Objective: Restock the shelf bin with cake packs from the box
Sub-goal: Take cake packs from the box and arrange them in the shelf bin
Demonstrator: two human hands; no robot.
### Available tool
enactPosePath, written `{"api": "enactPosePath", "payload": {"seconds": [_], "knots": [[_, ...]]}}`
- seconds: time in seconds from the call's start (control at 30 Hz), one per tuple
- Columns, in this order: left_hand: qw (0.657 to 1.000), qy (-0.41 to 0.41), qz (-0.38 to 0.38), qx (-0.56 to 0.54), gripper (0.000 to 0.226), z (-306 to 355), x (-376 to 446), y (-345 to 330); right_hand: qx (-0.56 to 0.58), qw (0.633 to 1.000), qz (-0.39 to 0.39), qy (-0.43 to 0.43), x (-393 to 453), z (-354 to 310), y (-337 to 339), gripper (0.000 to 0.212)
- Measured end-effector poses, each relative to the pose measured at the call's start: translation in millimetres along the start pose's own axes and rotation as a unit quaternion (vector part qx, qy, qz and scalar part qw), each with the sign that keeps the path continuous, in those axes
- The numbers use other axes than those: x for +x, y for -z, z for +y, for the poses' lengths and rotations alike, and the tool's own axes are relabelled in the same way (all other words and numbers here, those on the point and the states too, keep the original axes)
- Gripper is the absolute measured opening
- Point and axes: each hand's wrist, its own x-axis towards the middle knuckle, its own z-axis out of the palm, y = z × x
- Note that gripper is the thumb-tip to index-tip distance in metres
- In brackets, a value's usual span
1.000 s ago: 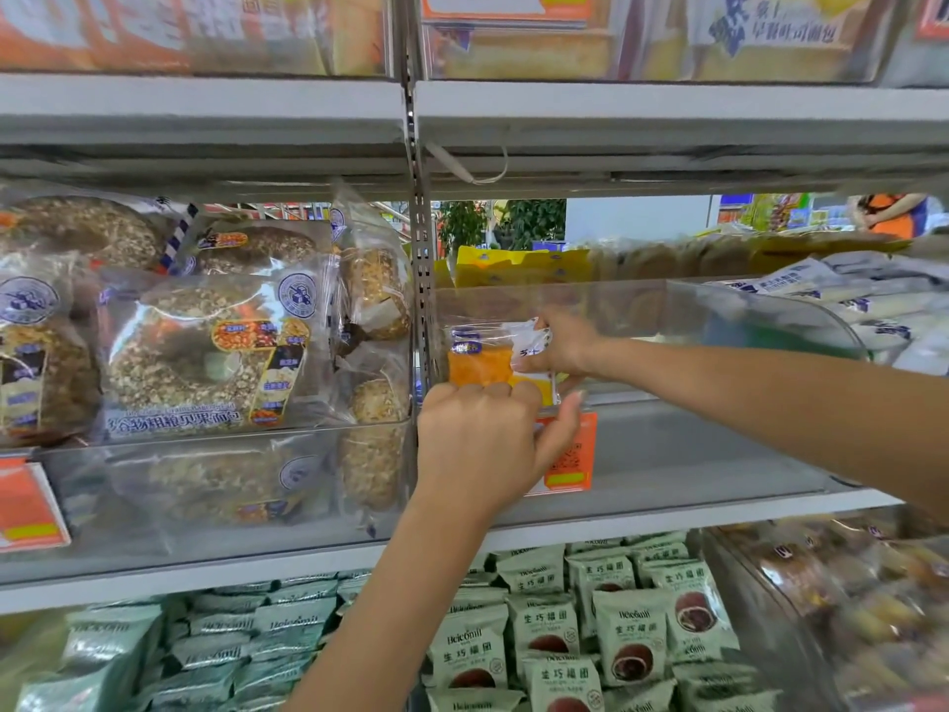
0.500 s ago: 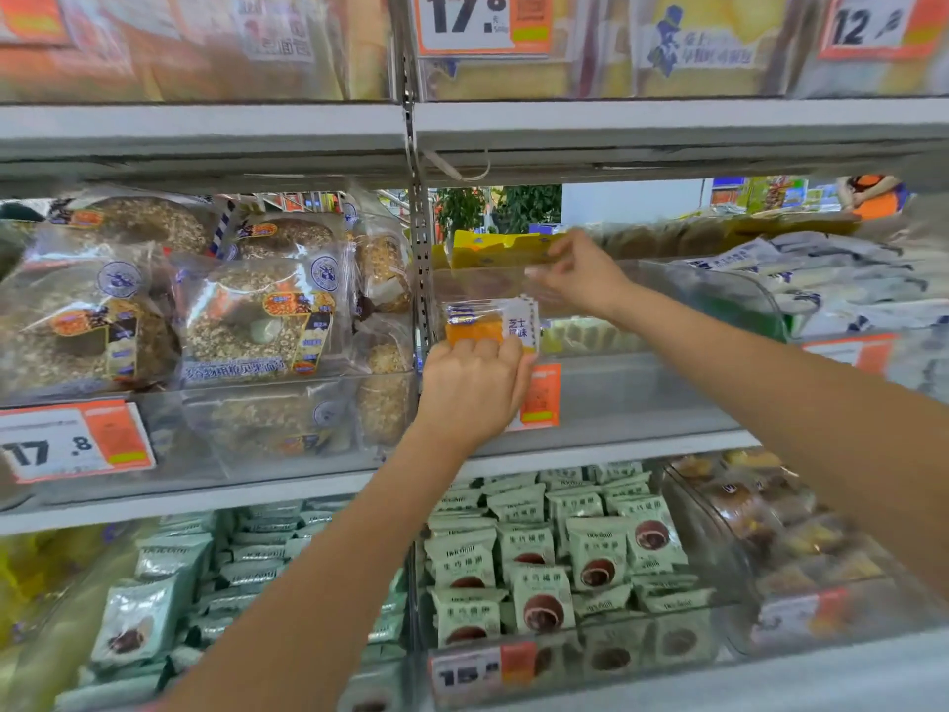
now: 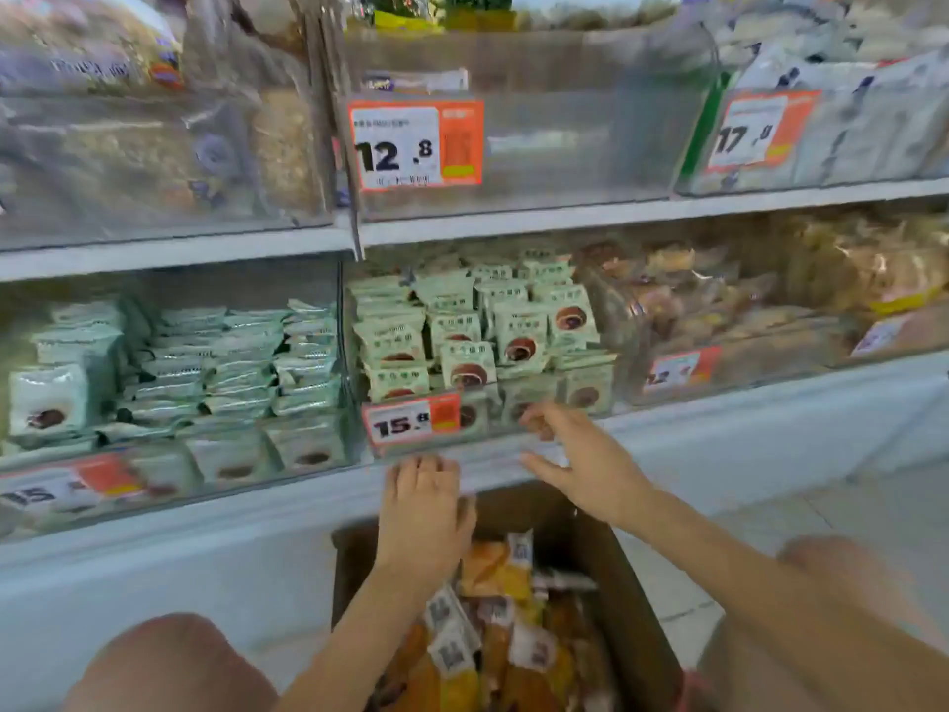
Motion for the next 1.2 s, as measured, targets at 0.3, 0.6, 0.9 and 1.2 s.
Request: {"api": "enactPosePath", "payload": {"seconds": [0.3,0.6,0.9,1.2], "knots": [[0.950,-0.096,-0.299,0.001,0.026,-9.6,-81.8,-82.9,0.096,0.927,-0.314,-0.183,-94.8,52.2,-152.2,0.031],[0.916,-0.071,-0.389,-0.063,0.029,-12.7,-109.6,-88.1,0.073,0.835,-0.536,-0.100,-128.4,36.6,-201.4,0.065],[0.934,0.015,-0.278,-0.223,0.030,-28.0,-92.5,-75.5,0.101,0.909,-0.393,-0.097,-130.2,42.4,-179.5,0.031],[0.669,0.299,-0.273,-0.623,0.058,-22.7,-84.6,-47.3,0.427,0.847,-0.148,-0.278,-108.4,35.9,-90.8,0.029]]}}
